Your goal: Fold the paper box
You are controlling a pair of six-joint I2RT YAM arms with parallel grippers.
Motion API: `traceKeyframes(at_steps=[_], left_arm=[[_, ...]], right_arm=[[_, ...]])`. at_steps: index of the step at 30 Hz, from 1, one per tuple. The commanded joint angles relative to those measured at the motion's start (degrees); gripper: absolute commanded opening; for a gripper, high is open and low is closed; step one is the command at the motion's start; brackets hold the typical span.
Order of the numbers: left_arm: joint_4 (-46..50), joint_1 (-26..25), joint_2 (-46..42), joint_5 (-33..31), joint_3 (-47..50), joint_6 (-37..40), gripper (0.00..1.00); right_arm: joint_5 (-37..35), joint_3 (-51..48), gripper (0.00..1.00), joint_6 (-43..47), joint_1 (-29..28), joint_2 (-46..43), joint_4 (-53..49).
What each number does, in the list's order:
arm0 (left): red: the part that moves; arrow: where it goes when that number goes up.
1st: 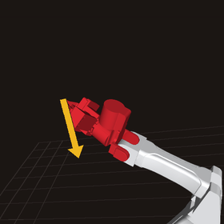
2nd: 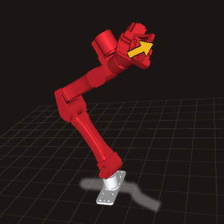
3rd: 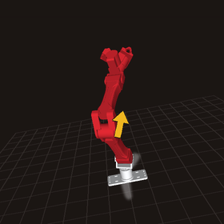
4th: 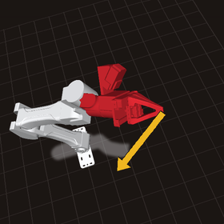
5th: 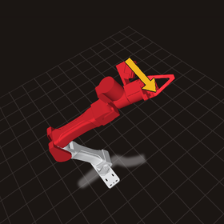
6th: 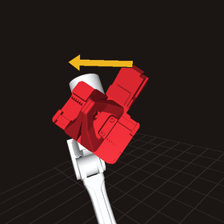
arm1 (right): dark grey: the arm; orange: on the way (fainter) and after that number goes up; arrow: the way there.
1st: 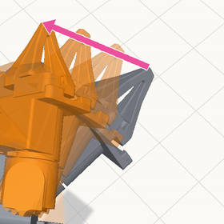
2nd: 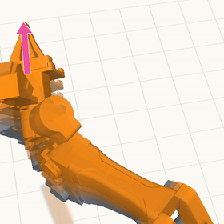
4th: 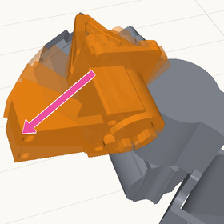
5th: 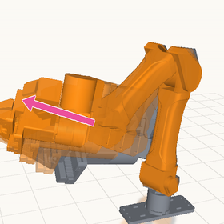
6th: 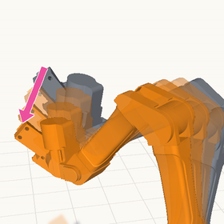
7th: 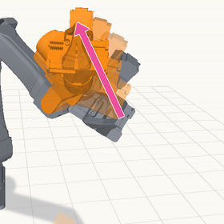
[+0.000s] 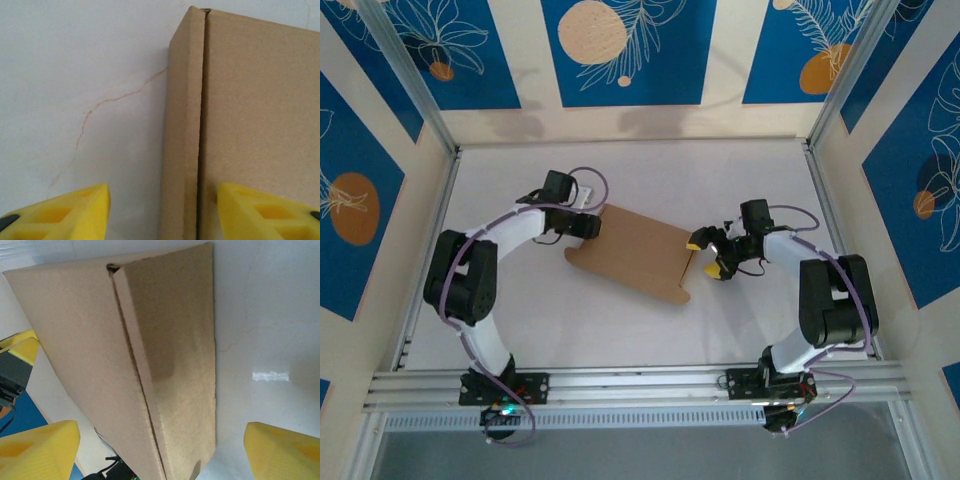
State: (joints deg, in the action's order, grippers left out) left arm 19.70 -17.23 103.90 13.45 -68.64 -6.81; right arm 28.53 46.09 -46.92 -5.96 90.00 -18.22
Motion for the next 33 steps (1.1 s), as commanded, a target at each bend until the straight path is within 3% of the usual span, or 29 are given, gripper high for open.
traceKeyframes(at_steps=[1,10,17,25,33], left_arm=[[0.73,1.41,2.81,6.48,-0.71,-4.24,0.55],[4.99,4.41,10.73,12.16,-2.9,-5.42,0.36],[7.39,5.94,13.77,14.63,-3.92,-5.37,0.18],[8.99,6.33,15.8,15.2,-4.74,-4.97,0.08],[9.39,5.9,16.53,18.07,-5.01,-5.22,0.04]], right_arm=[[3.42,-0.07,0.87,0.74,-0.49,2.03,1.85],[2.73,2.62,0.96,1.26,-1.79,7.08,2.14],[3.1,1.97,1.0,-1.41,-4.42,9.05,8.5],[-0.83,-1.06,1.0,-6.27,-7.76,6.04,17.84],[-2.17,-2.03,1.0,-10.32,-11.73,5.36,27.45]])
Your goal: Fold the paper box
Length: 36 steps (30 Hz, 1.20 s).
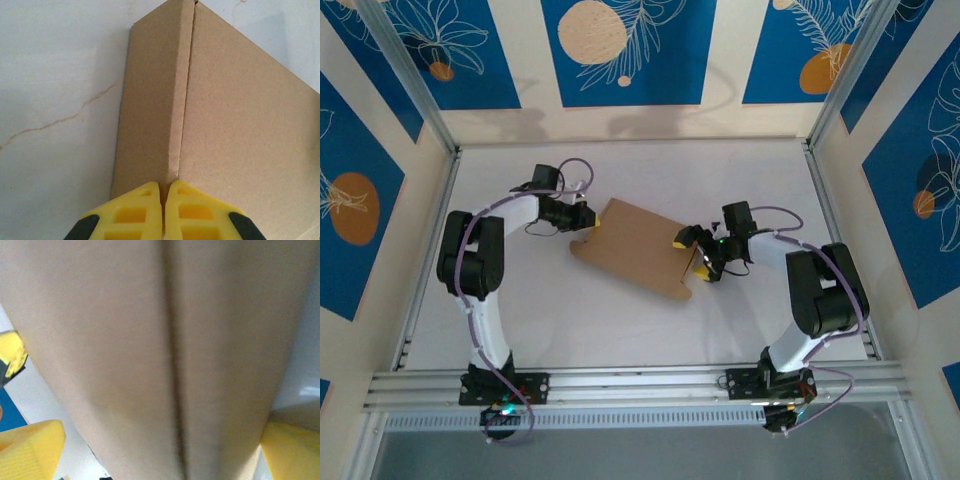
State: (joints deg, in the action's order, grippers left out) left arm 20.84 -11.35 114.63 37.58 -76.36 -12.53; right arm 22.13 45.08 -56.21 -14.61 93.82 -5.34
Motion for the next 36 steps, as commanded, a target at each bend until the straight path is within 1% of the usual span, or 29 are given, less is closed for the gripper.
traceKeyframes(at_steps=[1,5,9,15,19,21,22,26,32,36], left_arm=[[8.38,-0.14,5.93,-5.69,2.71,0.71,0.04],[8.83,-0.82,6.53,-4.75,2.53,1.12,0.02],[9.38,-1.08,6.91,-4.02,2.24,1.6,0.02],[9.76,-1.22,7.28,-3.92,2.33,2.09,0.02],[10.3,-1.35,7.5,-4.38,2.08,2.52,0.01],[10.36,-1.32,7.54,-4.24,2.17,2.6,0.01],[10.36,-1.35,7.54,-4.14,2.17,2.64,0.01],[10.27,-1.39,7.35,-3.91,2.15,2.76,0.01],[10.31,-1.48,7.21,-4.08,2.17,2.87,0.01],[10.01,-1.5,6.84,-4.2,2.17,2.96,0.01]], right_arm=[[4.56,-1.75,1.0,-1.89,-3.11,0.94,17.04],[6.87,-4.92,1.0,-5.83,-2.44,-2.15,27.8],[11.3,-5.06,0.99,-8.93,-1.96,-3.92,35.15],[14.25,-6.61,1.0,-9.76,-1.54,-7.93,41.3],[16.98,-7.75,1.0,-11.96,-1.18,-8.54,46.46],[17.15,-8.1,1.0,-12.87,-1.21,-8.94,48.29],[16.87,-7.79,0.99,-12.37,-1.25,-9.07,47.29],[15.54,-3.29,1.0,-6.54,-2.37,-7.73,36.16],[12.92,2.83,1.0,-1.01,-4.22,-4.02,25.35],[11.26,6.3,0.96,1.39,-4.77,-1.98,18.68]])
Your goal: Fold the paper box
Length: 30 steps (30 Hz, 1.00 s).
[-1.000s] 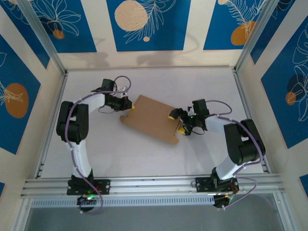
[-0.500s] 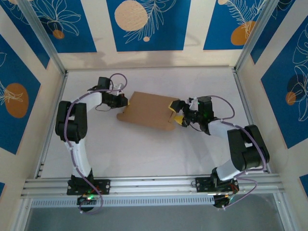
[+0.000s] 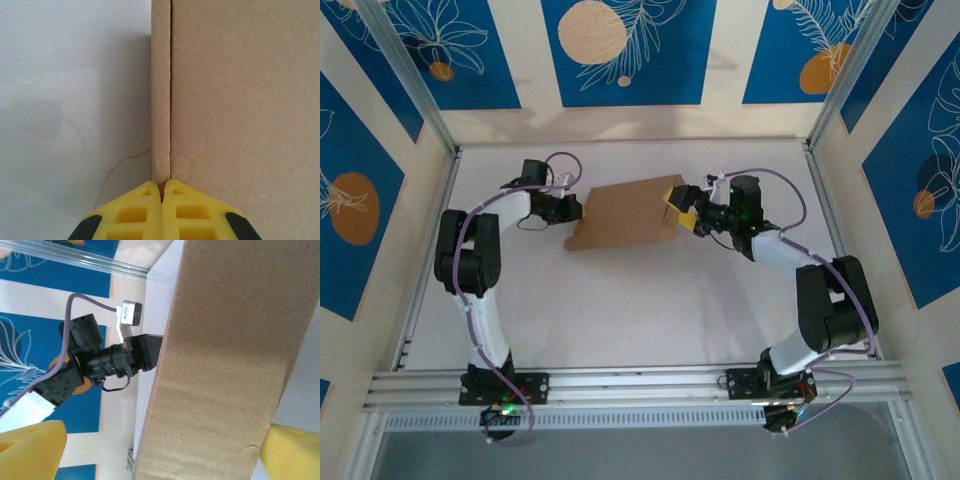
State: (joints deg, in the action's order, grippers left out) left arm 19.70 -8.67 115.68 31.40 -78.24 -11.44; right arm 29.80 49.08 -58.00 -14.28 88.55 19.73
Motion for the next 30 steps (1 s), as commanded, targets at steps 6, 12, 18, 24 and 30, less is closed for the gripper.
traceKeyframes(at_steps=[6,12,18,24,30], left_arm=[[11.37,-4.44,6.09,1.63,3.95,1.99,0.01],[11.63,-4.52,6.16,1.21,3.88,2.09,0.01],[11.72,-4.6,5.8,1.16,3.87,2.2,0.01],[11.91,-4.78,5.66,0.92,3.66,2.39,0.01],[12.16,-4.79,4.82,-0.64,3.54,2.64,0.06]], right_arm=[[2.83,2.4,0.94,-2.68,-5.59,5.9,-3.95],[1.04,0.79,0.95,-12.58,-5.91,6.04,5.25],[-2.02,-0.73,0.95,-20.09,-5.28,7.1,9.26],[-3.04,1.6,0.95,-17.41,-7.81,7.48,4.83],[-5.31,2.52,0.89,-6.73,-6.12,3.89,-8.31]])
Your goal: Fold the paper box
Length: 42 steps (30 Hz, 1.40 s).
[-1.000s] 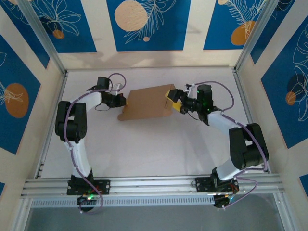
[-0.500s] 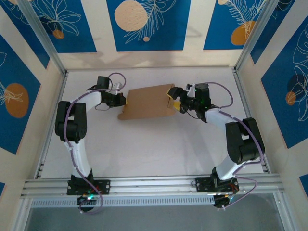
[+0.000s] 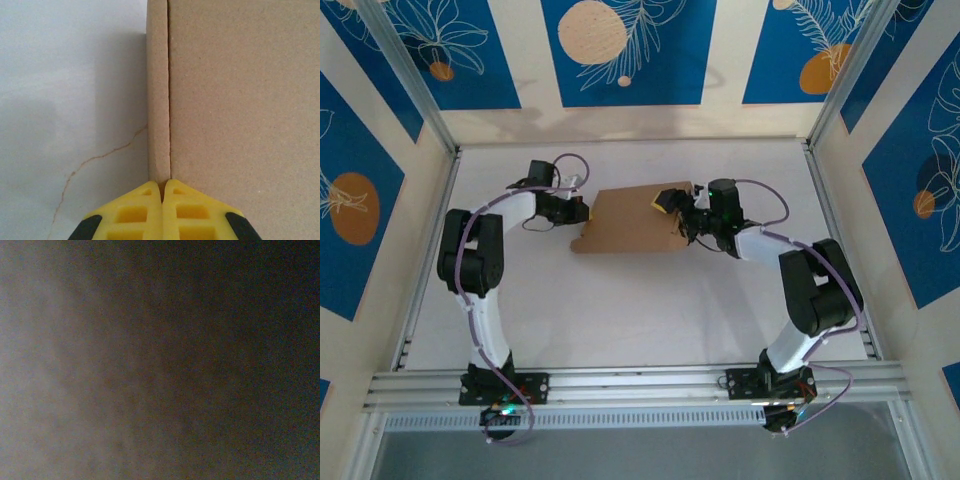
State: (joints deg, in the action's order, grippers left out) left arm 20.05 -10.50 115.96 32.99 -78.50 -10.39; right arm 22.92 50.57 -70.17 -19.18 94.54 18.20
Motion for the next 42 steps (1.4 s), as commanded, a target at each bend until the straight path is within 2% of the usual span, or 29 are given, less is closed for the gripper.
traceKeyframes(at_steps=[1,3,6,9,11,13,17,19,23,26,29,30,34,39,42], left_arm=[[11.85,-2.95,4.19,-2.75,3.68,1.58,0.08],[11.82,-2.99,3.38,-3.4,3.59,1.5,0.12],[11.21,-2.95,2.29,-3.42,3.65,0.92,0.19],[10.62,-2.95,0.46,-2.94,3.65,-0.13,0.35],[10.1,-2.95,-2.11,-3.09,3.94,-0.69,0.44],[9.65,-2.95,-5.33,-4.47,4.39,-0.79,0.51],[7.82,-3.57,-15.15,-11.48,7.34,0.27,0.62],[4.25,-5.98,-21.7,-15.63,10.87,3.89,0.67],[-4.51,-19.67,-33.96,-30.57,19.14,20.93,0.84],[-10.7,-27.9,-40.58,-34.14,24.31,30.22,0.88],[-20.6,-33.23,-46.09,-34.74,31.89,39.4,0.92],[-23.5,-34.94,-46.94,-36.74,33.87,43.35,0.94],[-32.08,-38.4,-43.94,-48.08,35.44,50.53,0.94],[-34.38,-41.69,-39.08,-51.67,34.48,56.36,0.89],[-37.48,-43.59,-35.66,-56.49,34.1,60.54,0.84]], right_arm=[[1.97,1.31,0.87,6.97,-0.88,-2.5,-8.36],[3.15,2.61,0.81,10.78,0.1,-2.83,-13.35],[4.61,2.14,0.67,12.02,1.13,-3.48,-15.56],[6.87,1.65,0.52,10.78,1.83,-3.71,-15.62],[7.06,1.38,0.46,10.33,2.16,-4.17,-16.42],[6.87,1.08,0.42,9.68,2.58,-4.73,-17.76],[7.83,-0.15,0.42,7.21,4.07,-6.22,-18.35],[8.35,-0.27,0.42,5.62,4.79,-6.79,-19.31],[10.31,1.08,0.41,3.8,5.95,-7.09,-23.11],[12.51,1.14,0.41,1.51,6.99,-7.09,-23.87],[14.86,0.48,0.4,-0.74,7.66,-7.43,-22.41],[15.44,0.26,0.41,-1.46,7.82,-7.68,-22.08],[17.35,-1.33,0.41,-4.47,7.84,-9.36,-19.1],[18.82,-1.71,0.41,-6.64,7.93,-11.51,-18.06],[19.07,-1.78,0.41,-7.79,7.99,-12.77,-17.59]])
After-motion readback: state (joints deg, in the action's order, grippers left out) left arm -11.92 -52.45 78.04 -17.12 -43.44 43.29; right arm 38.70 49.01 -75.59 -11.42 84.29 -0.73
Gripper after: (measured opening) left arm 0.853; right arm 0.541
